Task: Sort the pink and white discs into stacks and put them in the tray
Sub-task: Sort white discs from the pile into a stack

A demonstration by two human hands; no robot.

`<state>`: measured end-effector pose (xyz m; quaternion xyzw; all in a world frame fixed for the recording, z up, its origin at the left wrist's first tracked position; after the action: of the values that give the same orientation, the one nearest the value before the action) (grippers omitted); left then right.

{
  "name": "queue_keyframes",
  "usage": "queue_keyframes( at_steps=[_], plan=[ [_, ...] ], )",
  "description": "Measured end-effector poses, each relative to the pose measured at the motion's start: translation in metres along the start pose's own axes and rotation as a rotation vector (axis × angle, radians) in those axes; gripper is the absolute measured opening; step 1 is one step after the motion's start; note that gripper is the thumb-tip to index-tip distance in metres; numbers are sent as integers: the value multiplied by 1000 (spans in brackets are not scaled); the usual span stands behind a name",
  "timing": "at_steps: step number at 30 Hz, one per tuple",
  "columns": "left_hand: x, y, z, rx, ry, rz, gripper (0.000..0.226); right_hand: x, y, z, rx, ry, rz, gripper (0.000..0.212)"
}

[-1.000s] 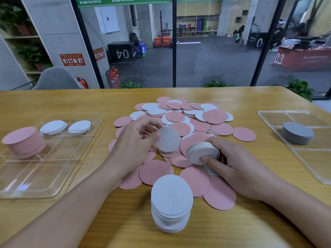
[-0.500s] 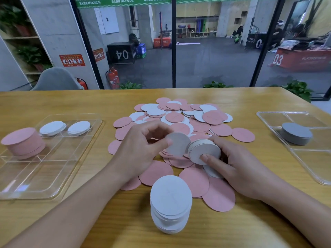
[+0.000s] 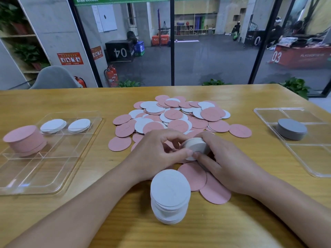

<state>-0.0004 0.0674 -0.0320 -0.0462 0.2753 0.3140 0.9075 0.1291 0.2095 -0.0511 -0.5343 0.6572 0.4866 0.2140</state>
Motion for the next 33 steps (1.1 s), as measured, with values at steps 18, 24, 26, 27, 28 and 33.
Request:
queue_keyframes(
  at_steps=[18,24,26,27,28,33],
  plan=[
    [-59,-24,-31,-172,11,177,34,-55,-12,-48,325,430,275,11],
    [-50,-98,-45,-310,94,188,62,-18,-14,-86,429,633,176,17],
    [-44,-113,-38,-285,157,186,80,-10,-15,-94,451,516,127,14],
    [-39,-116,-33,-274,186,176,87,-9,-15,-98,448,420,101,14],
    [-34,-120,-27,-263,211,168,90,-10,-15,-102,440,332,82,14],
    [-9,-118,-8,-280,254,144,61,-5,-19,-108,507,219,-110,37]
  ],
)
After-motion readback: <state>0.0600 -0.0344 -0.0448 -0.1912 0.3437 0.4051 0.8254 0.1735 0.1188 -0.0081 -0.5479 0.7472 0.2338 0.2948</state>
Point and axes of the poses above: each hand's wrist, its own y-axis towards the middle knuckle, its own x-axis out of the palm, z = x × y, the point moved 7 cm from there along y, towards the middle knuckle, and after that the axes turned 15 degrees about -x, right-handed, at the moved point
